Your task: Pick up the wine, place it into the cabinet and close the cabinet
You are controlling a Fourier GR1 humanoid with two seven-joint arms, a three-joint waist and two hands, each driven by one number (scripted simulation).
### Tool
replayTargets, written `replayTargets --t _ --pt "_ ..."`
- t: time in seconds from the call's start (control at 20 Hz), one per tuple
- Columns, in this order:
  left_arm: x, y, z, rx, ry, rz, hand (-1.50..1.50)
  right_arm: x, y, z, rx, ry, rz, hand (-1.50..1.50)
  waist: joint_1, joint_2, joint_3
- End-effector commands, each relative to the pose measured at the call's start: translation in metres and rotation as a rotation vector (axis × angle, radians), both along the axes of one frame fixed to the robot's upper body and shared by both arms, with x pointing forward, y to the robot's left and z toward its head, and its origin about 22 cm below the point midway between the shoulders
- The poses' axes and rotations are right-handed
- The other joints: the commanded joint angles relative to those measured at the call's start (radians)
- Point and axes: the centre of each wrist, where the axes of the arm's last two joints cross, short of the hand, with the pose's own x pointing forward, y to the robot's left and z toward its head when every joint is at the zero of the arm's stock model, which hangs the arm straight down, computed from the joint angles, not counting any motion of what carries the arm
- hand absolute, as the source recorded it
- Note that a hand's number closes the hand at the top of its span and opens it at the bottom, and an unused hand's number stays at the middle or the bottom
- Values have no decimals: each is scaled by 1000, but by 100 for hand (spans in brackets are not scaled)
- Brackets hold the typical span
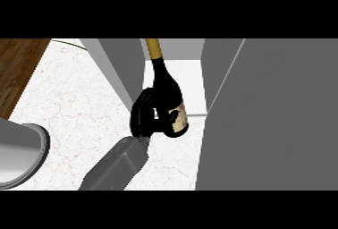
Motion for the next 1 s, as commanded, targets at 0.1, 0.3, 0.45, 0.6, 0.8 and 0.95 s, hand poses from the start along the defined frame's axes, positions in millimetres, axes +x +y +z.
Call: replayTargets --t 0.1,0.3,0.45,0.6,0.8,0.95 --pt "31 2 19 -1 14 39 150 -5 5 6 -13 -18 6 -150 0 1 0" --pt "47 6 23 -6 -19 58 150 -7 4 -11 10 -10 18 -150 -16 5 0" --pt "52 9 24 -2 -3 70 150 -4 -2 -19 11 -7 9 -150 -11 4 0" --pt "59 -5 50 4 -11 60 150 -15 -4 7 15 -14 5 -150 5 -2 0" --pt "78 3 54 27 12 64 150 -5 3 -10 2 -17 7 -150 -13 5 0" --pt "84 -2 64 45 31 66 150 -6 4 -13 23 -15 33 -150 -27 8 0"
